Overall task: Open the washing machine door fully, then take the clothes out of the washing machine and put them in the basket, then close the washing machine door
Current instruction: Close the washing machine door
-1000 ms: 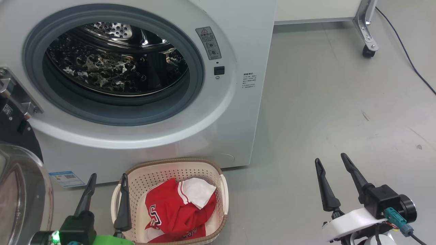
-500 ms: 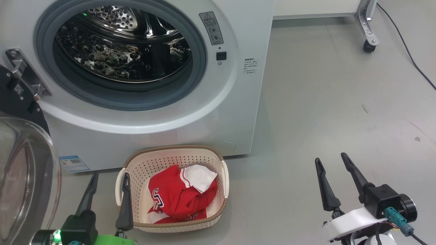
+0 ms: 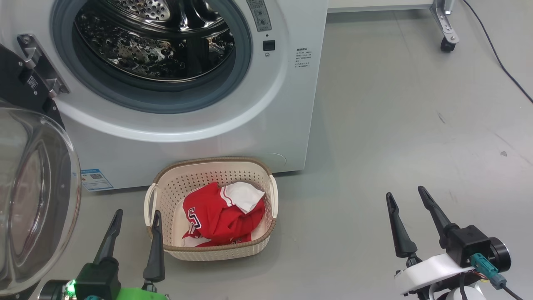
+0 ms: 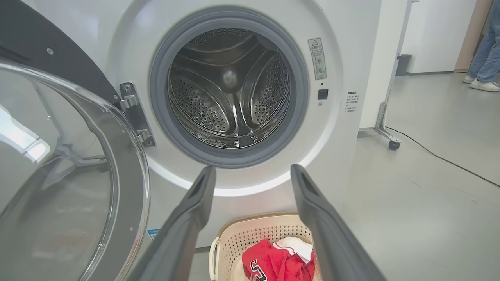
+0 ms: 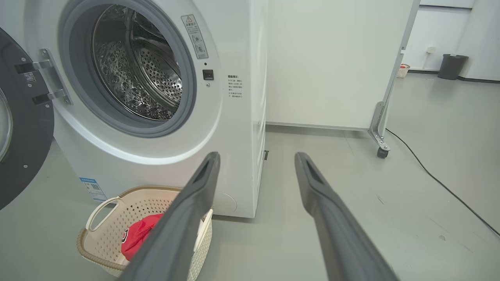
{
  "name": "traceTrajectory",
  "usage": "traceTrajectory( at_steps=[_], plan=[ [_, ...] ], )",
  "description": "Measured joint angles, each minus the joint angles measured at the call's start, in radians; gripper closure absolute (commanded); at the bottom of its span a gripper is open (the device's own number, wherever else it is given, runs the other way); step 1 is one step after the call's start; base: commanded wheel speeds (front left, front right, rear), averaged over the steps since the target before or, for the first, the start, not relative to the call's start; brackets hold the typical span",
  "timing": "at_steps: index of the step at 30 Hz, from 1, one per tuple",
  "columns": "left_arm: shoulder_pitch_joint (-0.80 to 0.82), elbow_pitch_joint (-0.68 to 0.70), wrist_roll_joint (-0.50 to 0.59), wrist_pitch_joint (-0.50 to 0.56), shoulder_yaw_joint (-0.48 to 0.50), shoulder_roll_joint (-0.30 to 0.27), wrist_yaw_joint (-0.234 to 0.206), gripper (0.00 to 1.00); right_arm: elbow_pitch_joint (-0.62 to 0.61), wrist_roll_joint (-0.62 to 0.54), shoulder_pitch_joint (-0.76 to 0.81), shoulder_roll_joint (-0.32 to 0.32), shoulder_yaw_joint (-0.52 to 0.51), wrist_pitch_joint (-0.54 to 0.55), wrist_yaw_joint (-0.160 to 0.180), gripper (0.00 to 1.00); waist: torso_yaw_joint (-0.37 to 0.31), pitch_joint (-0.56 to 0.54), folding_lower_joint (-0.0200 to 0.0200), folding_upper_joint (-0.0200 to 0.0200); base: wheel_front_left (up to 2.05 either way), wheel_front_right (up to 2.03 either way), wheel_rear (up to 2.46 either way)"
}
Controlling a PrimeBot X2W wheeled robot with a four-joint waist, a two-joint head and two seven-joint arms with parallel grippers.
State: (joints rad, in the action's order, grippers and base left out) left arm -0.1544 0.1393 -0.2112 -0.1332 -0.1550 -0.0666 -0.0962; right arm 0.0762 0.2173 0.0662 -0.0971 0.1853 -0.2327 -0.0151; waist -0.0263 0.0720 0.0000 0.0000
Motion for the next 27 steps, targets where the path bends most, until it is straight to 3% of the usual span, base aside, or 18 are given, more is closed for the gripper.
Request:
traceTrajectory(
  at_steps=[27],
  plan=[
    [-0.009, 0.014, 0.01, 0.009, -0.008, -0.006, 0.0, 0.0, -0.006, 0.0, 0.002, -0.017, -0.019, 0.007, 0.011, 0.0, 0.027, -0.004, 0.0, 0.0, -0.2, 0.2, 0.0]
  ],
)
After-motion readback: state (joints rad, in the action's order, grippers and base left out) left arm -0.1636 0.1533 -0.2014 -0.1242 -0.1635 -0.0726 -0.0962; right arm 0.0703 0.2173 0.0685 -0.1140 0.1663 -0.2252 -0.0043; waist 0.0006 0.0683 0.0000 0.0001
